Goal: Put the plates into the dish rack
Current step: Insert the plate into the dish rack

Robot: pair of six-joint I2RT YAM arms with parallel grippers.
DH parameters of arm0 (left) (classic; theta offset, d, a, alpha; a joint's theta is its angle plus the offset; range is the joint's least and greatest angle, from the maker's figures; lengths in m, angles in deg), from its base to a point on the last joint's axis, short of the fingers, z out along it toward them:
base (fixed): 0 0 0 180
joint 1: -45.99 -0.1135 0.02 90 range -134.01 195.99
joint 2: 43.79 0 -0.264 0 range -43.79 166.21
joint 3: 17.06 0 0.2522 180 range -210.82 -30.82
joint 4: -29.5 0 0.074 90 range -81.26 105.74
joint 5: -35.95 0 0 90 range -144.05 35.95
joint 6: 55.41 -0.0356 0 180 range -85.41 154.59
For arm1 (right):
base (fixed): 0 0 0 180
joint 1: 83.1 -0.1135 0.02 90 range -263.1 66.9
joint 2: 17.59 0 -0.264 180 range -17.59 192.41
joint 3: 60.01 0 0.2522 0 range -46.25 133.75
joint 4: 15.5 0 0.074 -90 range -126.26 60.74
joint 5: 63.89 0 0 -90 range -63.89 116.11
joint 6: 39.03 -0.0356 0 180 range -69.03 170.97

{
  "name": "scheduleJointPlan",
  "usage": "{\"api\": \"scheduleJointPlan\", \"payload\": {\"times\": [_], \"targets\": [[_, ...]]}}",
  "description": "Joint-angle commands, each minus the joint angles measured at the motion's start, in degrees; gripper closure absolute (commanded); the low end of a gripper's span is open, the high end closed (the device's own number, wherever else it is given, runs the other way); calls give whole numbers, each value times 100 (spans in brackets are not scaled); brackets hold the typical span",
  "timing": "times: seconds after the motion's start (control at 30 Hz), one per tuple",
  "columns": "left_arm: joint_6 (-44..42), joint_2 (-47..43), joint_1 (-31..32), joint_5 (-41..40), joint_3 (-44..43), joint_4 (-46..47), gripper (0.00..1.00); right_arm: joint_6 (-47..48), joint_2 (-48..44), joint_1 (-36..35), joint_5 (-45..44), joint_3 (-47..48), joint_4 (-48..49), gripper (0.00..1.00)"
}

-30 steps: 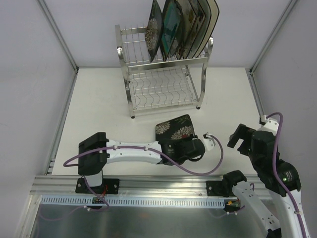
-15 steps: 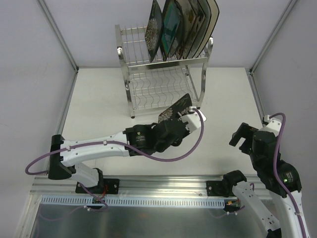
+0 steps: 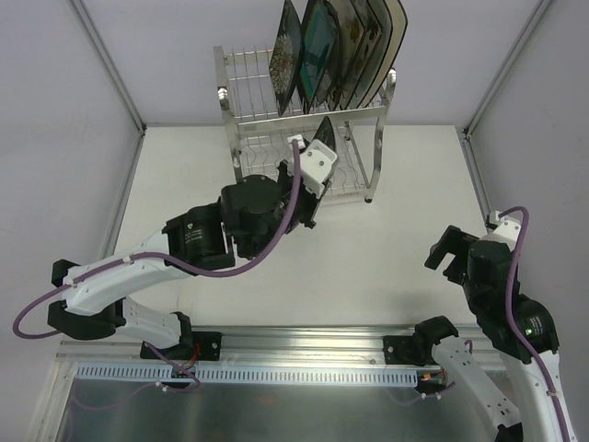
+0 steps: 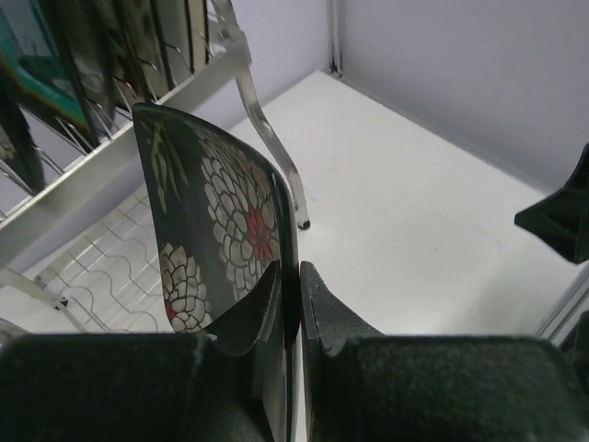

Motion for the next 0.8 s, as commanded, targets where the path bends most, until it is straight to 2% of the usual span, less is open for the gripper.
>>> {"api": "scheduleJointPlan", "payload": {"times": [0.0,0.17,0.63,0.77], "targets": [[-179,-383,-73,-408,-797,729,100,52,153,32,-7,119,251,0],[-162,-427,-187,-250,-1176,755,100,52,153,23,-16,93,330,0],[-1233,29,-310,-57,-2827,1176,100,-9,100,23,37,-4,357,0],[-1463,214,-547,118,-3066,1317,100,-62,65,32,72,-39,348,0]]}}
